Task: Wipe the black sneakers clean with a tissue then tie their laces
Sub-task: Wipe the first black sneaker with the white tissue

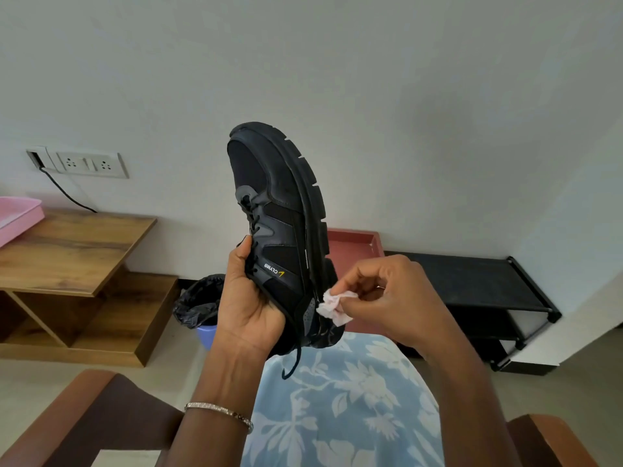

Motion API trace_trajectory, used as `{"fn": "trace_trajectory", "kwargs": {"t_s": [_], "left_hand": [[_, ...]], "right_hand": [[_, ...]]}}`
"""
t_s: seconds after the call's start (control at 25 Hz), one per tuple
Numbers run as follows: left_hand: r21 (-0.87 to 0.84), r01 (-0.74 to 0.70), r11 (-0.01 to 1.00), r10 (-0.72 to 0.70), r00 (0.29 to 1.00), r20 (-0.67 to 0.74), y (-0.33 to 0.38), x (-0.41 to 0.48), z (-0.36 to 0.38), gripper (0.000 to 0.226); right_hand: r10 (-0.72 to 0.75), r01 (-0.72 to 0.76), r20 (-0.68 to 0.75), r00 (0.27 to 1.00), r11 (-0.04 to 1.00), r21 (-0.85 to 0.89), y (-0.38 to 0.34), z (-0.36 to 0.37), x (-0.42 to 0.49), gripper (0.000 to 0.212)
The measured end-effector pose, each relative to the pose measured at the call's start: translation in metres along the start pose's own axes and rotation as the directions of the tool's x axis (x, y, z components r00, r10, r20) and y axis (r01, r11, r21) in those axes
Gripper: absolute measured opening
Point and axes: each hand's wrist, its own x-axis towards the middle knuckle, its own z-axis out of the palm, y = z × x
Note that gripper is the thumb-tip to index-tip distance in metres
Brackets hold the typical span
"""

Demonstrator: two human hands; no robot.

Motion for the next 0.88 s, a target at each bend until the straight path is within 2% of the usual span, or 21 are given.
{"fn": "trace_trajectory", "kwargs": {"t_s": [0.08, 0.2, 0.28, 0.32, 0.4, 0.48, 0.56, 0.6, 0.68, 0.76, 0.8, 0.88], "left_hand": [[0.003, 0.022, 1.0, -0.022, 1.0, 0.004, -0.002, 0.005, -0.002, 0.047], [0.0, 0.025, 1.0, -0.025, 1.0, 0.004, -0.011, 0.009, -0.007, 0.047], [0.006, 0.031, 1.0, -0.031, 0.999, 0.024, -0.012, 0.008, -0.007, 0.045], [0.007, 0.023, 1.0, -0.023, 0.999, 0.039, -0.01, 0.007, -0.006, 0.047], [0.01, 0.024, 1.0, -0.024, 0.999, 0.037, -0.005, 0.007, -0.007, 0.048], [0.032, 0.038, 0.999, -0.038, 0.999, 0.021, 0.0, 0.006, -0.007, 0.052], [0.021, 0.05, 0.999, -0.05, 0.999, 0.017, 0.0, 0.007, -0.007, 0.055], [0.013, 0.048, 0.999, -0.048, 0.999, 0.021, -0.001, 0.007, -0.005, 0.054], [-0.005, 0.025, 1.0, -0.024, 0.999, 0.027, -0.004, 0.007, 0.0, 0.05], [-0.022, 0.018, 1.0, -0.017, 0.999, 0.033, -0.006, 0.004, 0.005, 0.047], [-0.023, 0.023, 0.999, -0.022, 0.999, 0.033, -0.006, 0.003, 0.007, 0.046], [-0.011, 0.016, 1.0, -0.016, 0.999, 0.031, -0.001, 0.001, 0.007, 0.046]], "right_hand": [[-0.013, 0.03, -0.148, 0.989, 0.994, 0.11, -0.004, -0.002, 0.009, 0.014], [-0.084, 0.167, -0.437, 0.896, 0.973, 0.157, -0.011, -0.001, 0.026, 0.014], [-0.165, 0.261, -0.501, 0.849, 0.957, 0.127, -0.012, 0.003, 0.027, 0.013], [-0.192, 0.276, -0.471, 0.861, 0.954, 0.114, -0.01, 0.006, 0.022, 0.014], [-0.198, 0.225, -0.312, 0.929, 0.973, 0.051, -0.002, 0.01, 0.007, 0.017], [-0.121, 0.117, -0.089, 0.989, 0.992, -0.056, 0.003, 0.007, -0.006, 0.019], [-0.051, 0.056, 0.045, 0.998, 0.991, -0.121, 0.004, 0.001, -0.01, 0.017], [-0.06, 0.062, 0.02, 0.998, 0.992, -0.109, 0.001, 0.001, -0.008, 0.015], [-0.132, 0.127, -0.2, 0.971, 0.991, -0.039, -0.005, 0.005, 0.001, 0.015], [-0.197, 0.217, -0.434, 0.879, 0.976, -0.004, -0.01, 0.017, 0.011, 0.014], [-0.235, 0.259, -0.492, 0.838, 0.966, -0.021, -0.01, 0.024, 0.014, 0.013], [-0.322, 0.337, -0.513, 0.796, 0.939, -0.067, -0.006, 0.036, 0.011, 0.012]]}}
